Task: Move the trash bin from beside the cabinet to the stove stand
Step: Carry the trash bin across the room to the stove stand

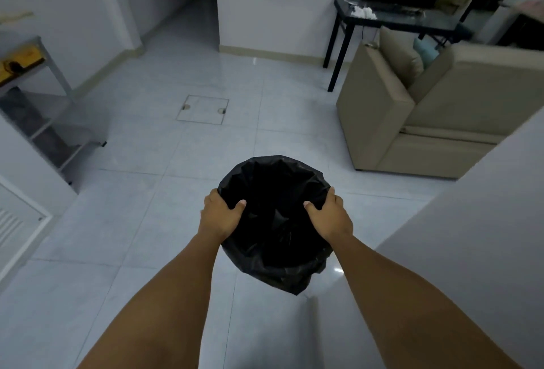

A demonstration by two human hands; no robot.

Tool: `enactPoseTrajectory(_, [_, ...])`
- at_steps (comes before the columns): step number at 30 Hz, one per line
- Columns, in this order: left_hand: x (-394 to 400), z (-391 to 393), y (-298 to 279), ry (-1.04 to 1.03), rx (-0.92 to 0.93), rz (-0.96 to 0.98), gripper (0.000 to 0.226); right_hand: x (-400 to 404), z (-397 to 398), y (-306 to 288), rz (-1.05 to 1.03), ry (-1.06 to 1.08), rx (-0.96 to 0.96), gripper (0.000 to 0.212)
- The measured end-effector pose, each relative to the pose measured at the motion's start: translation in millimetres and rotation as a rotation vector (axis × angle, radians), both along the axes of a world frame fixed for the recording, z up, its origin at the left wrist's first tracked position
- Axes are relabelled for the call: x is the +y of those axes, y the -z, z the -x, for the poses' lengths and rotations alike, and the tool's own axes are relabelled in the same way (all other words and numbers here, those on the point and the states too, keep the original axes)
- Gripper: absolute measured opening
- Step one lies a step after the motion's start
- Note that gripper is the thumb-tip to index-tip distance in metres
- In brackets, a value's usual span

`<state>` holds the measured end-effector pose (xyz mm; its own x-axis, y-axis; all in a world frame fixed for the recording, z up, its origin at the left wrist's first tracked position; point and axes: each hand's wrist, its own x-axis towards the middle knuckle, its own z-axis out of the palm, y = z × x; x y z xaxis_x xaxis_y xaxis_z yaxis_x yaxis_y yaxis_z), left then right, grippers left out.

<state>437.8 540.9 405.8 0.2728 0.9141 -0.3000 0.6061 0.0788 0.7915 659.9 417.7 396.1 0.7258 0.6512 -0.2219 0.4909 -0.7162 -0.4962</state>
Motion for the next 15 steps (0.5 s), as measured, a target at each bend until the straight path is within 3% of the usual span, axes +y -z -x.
enactPoseTrajectory(15, [254, -177, -7, -0.017, -0.031, 0.008, 0.074, 251, -172, -8, -0.002, 0.007, -0.005, 0.087])
